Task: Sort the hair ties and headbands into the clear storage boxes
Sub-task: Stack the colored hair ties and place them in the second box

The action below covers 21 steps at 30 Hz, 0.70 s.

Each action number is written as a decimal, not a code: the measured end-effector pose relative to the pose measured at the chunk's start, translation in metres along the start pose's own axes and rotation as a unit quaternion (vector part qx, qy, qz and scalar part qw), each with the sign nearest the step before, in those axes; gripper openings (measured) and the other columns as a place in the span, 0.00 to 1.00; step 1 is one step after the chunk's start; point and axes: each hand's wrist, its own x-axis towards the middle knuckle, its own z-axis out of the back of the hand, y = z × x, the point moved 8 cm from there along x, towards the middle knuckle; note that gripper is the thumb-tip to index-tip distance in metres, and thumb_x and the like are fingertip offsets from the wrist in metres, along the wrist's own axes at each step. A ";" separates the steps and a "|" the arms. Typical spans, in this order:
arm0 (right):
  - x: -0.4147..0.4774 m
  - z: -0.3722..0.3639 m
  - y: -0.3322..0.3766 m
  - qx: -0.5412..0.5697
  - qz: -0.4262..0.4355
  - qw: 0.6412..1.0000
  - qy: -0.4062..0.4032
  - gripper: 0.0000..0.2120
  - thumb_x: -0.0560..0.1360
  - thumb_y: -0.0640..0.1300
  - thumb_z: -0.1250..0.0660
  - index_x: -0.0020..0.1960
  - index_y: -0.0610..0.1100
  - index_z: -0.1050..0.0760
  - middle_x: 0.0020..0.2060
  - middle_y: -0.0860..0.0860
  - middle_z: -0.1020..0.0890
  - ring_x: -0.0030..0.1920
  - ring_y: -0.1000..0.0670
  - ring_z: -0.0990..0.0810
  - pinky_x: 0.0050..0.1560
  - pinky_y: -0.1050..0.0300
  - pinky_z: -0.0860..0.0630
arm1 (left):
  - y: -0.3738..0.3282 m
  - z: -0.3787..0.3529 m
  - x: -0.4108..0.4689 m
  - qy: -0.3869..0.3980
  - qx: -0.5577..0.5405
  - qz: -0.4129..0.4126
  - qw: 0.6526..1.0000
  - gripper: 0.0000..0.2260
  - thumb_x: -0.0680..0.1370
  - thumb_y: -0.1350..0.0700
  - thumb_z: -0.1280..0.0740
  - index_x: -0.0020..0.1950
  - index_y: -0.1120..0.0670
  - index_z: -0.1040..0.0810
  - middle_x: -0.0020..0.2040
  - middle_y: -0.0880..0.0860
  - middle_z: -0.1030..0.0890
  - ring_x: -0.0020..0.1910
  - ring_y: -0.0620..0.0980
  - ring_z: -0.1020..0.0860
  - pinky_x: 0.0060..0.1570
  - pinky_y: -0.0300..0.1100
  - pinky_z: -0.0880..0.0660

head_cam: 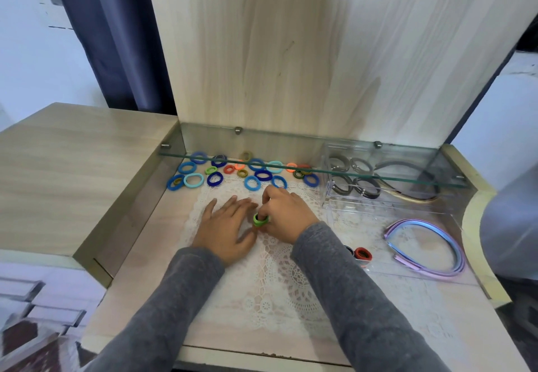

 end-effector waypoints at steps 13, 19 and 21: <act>-0.016 0.009 -0.001 -0.047 -0.010 0.997 -0.065 0.07 0.75 0.48 0.33 0.51 0.52 0.18 0.55 0.51 0.28 0.59 0.46 0.35 0.57 0.49 0.38 | -0.036 0.015 -0.006 -0.054 0.102 -0.083 0.990 0.18 0.72 0.54 0.42 0.60 0.49 0.23 0.57 0.51 0.18 0.61 0.45 0.23 0.71 0.48 0.55; -0.033 0.022 -0.019 -0.037 -0.020 0.997 -0.064 0.08 0.75 0.50 0.34 0.52 0.53 0.18 0.55 0.52 0.28 0.58 0.47 0.35 0.58 0.50 0.37 | -0.055 0.019 -0.002 -0.037 -0.004 -0.053 0.998 0.20 0.74 0.59 0.38 0.65 0.47 0.28 0.64 0.44 0.24 0.65 0.42 0.28 0.73 0.46 0.60; -0.041 0.028 -0.029 -0.032 -0.028 0.997 -0.057 0.08 0.75 0.51 0.34 0.52 0.54 0.18 0.55 0.52 0.29 0.59 0.47 0.36 0.60 0.50 0.38 | -0.067 0.018 0.002 -0.028 -0.023 -0.056 0.998 0.21 0.73 0.59 0.38 0.66 0.46 0.29 0.63 0.42 0.24 0.62 0.41 0.27 0.74 0.47 0.59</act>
